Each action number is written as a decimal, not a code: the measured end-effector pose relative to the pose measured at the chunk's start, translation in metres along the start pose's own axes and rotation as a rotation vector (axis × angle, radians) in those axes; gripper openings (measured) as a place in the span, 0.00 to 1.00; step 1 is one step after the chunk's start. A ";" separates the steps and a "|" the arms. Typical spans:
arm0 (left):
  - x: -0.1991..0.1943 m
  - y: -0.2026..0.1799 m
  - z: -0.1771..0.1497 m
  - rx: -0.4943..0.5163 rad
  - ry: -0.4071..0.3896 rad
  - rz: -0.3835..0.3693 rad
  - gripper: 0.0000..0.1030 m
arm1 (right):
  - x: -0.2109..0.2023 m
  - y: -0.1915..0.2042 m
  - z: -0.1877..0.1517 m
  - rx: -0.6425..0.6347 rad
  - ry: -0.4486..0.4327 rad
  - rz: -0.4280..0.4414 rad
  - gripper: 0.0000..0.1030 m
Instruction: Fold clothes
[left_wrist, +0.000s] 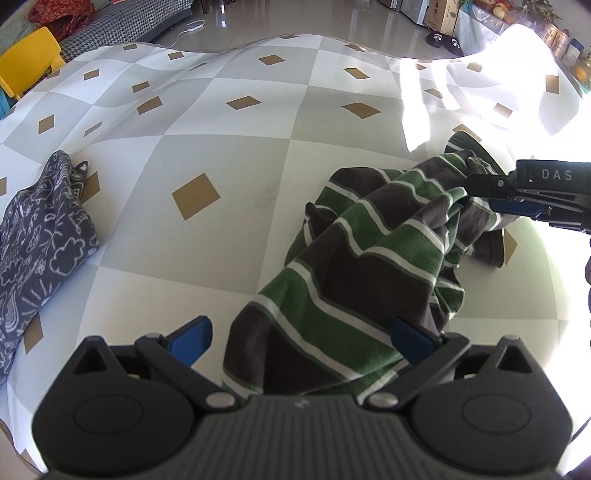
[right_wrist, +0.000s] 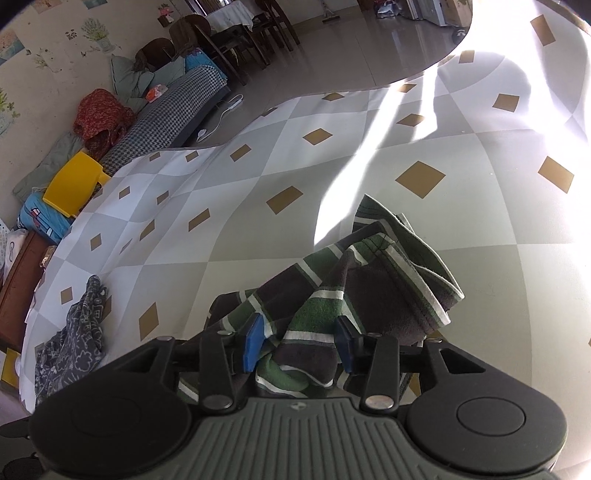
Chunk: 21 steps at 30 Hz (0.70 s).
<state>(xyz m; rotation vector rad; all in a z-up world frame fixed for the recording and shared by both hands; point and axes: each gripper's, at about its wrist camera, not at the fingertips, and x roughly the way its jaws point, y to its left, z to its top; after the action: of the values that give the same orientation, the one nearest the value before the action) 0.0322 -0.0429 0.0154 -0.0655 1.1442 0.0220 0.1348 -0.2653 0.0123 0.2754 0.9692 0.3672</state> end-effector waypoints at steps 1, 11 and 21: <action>0.001 0.000 0.000 0.002 0.001 0.003 1.00 | 0.004 0.001 0.000 -0.003 -0.002 -0.008 0.41; 0.012 0.006 0.002 -0.015 0.025 0.036 1.00 | 0.019 0.008 -0.005 -0.066 -0.011 -0.021 0.11; 0.016 0.013 -0.004 -0.015 0.043 0.087 1.00 | -0.013 0.028 0.005 -0.088 -0.112 0.148 0.06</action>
<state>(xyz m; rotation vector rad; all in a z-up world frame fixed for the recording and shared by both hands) 0.0349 -0.0300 -0.0018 -0.0296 1.1896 0.1064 0.1274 -0.2458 0.0357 0.2847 0.8230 0.5229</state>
